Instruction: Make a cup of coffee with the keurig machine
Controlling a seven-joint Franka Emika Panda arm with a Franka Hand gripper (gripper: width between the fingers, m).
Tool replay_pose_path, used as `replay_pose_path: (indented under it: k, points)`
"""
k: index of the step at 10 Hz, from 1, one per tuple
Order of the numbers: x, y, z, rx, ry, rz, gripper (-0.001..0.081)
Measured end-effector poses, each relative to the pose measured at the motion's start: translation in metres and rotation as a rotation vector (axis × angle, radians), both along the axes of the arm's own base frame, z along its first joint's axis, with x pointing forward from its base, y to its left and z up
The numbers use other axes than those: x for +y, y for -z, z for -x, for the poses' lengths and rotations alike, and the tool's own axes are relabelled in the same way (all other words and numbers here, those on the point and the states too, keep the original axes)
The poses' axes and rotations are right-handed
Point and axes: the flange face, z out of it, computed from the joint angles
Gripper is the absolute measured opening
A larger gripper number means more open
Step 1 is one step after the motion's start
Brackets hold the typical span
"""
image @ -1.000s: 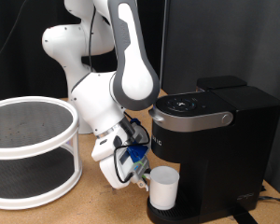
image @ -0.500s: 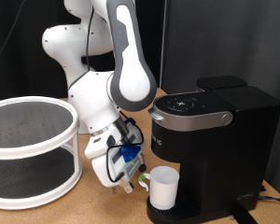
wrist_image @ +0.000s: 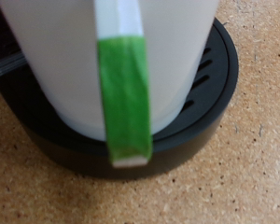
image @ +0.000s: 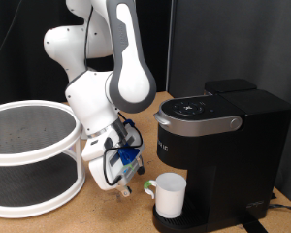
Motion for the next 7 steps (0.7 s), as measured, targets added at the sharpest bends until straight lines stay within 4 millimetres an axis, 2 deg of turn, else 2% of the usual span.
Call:
replay_pose_path:
  k: [2, 3, 7]
  points:
    - [-0.007, -0.003, 0.006, -0.013, 0.009, -0.019, 0.0803]
    - [-0.012, -0.011, 0.007, -0.03, 0.014, -0.051, 0.0803]
    - [-0.029, -0.058, 0.005, -0.074, 0.008, -0.162, 0.0803]
